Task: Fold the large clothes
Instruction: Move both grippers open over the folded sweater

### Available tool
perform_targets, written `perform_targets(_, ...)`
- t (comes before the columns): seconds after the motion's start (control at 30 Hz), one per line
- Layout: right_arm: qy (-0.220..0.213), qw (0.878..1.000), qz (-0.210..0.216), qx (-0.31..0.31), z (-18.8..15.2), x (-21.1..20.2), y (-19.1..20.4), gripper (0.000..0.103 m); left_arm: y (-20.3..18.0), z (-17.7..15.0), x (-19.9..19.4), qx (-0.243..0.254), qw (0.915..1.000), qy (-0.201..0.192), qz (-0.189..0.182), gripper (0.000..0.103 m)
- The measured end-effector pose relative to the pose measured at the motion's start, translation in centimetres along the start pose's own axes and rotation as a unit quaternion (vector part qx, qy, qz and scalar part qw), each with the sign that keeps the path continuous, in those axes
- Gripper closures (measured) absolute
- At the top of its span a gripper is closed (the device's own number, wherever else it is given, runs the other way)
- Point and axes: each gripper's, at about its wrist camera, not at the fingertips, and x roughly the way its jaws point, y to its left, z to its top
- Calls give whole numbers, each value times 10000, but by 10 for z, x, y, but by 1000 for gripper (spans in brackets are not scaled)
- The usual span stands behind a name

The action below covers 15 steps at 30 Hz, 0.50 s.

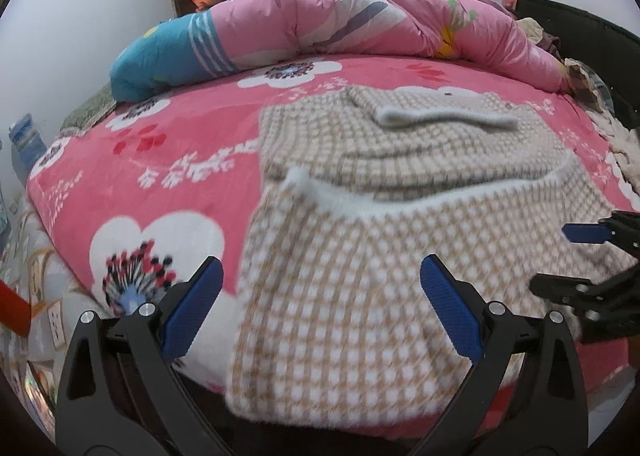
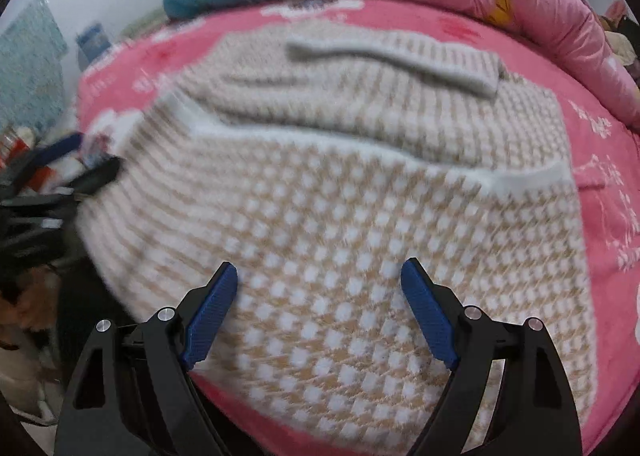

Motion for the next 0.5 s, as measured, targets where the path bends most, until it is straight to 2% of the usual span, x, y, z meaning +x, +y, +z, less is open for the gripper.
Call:
perform_targets(0.2, -35, 9996, 128, 250, -1, -3, -8, 16, 22, -31, -14, -269, 9994, -123, -149, 7)
perform_targets(0.3, -12, 9996, 131, 240, -3, -1, -8, 16, 38, -42, -22, -580, 9972, -245, -392, 7)
perform_targets(0.5, -25, 9993, 202, 316, -2, 4, -9, 13, 55, -38, -16, -916, 9913, -376, -867, 10)
